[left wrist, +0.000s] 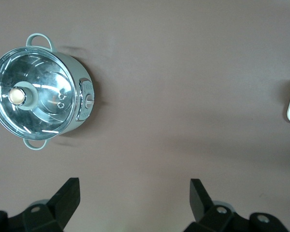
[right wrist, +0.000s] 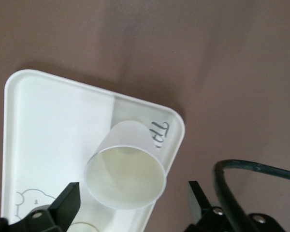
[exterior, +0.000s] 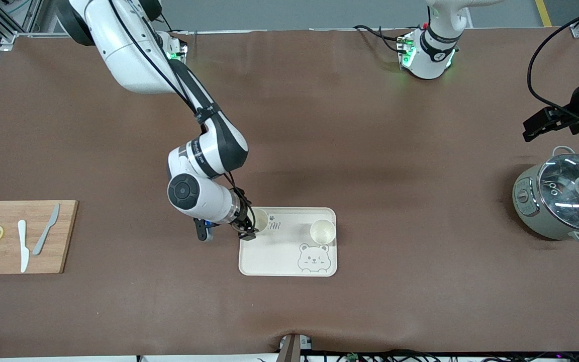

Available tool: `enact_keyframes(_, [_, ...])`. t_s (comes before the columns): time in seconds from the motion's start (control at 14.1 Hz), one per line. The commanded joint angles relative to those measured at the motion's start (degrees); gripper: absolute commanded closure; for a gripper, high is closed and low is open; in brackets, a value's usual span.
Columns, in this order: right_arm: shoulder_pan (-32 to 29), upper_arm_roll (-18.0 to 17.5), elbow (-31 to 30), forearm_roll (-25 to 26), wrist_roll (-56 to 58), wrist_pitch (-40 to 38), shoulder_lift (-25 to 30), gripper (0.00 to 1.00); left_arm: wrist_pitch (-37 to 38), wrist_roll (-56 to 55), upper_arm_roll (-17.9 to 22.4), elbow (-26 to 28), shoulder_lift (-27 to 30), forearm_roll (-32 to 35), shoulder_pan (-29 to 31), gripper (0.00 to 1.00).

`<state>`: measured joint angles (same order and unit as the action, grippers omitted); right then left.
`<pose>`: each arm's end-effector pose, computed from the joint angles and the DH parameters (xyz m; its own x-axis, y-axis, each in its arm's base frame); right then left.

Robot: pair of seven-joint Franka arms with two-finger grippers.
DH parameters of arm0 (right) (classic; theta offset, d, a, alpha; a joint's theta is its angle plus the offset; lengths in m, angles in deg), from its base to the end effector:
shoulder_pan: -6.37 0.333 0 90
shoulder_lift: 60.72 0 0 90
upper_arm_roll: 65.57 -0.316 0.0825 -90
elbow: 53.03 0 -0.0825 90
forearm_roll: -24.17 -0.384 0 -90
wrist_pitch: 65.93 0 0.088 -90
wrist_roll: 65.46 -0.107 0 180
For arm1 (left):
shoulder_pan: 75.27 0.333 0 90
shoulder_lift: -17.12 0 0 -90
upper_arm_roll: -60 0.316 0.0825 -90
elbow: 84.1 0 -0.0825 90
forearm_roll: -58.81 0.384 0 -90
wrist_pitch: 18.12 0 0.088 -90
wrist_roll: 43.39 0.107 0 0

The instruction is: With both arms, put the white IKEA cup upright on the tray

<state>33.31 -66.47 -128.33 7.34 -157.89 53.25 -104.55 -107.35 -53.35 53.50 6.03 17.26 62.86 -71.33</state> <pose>0.6516 0.3576 0.2841 0.2768 -0.9244 -0.2623 -0.9552 -0.2946 0.0300 0.5521 -0.0171 0.6239 0.9916 0.1293 -0.0008 0.1289 -0.9890 -0.0721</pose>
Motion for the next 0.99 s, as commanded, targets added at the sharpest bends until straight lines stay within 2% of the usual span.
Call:
enact_keyframes(0.0, [-3.37, -0.85, 1.02, 0.04, 2.07, -5.27, 2.25, 0.0, -0.24, 1.0, -0.19, 0.23, 0.83, -0.8, 0.54, 0.0])
enact_keyframes(0.28, [-4.7, 0.02, 7.24, 0.75, 5.31, -5.53, 3.22, 0.0, -0.24, 0.65, -0.1, -0.82, 0.22, -0.19, 0.45, 0.0])
enact_keyframes(0.5, [-7.42, -0.07, 7.97, 1.09, 5.59, -9.3, 5.49, 0.0, -0.24, 0.64, -0.19, -1.09, 0.22, -0.18, 0.36, 0.0])
enact_keyframes(0.64, [-9.43, -0.24, 7.27, 1.89, 6.55, -10.36, 8.56, 0.0, -0.5, 0.56, -0.19, -1.09, 0.22, -0.18, 0.27, 0.0])
enact_keyframes(0.92, [-12.69, -0.15, 0.51, 1.98, 18.49, -14.5, 16.91, 0.0, -0.51, 0.99, -0.19, -1.53, 0.3, -0.27, 0.27, 0.0])
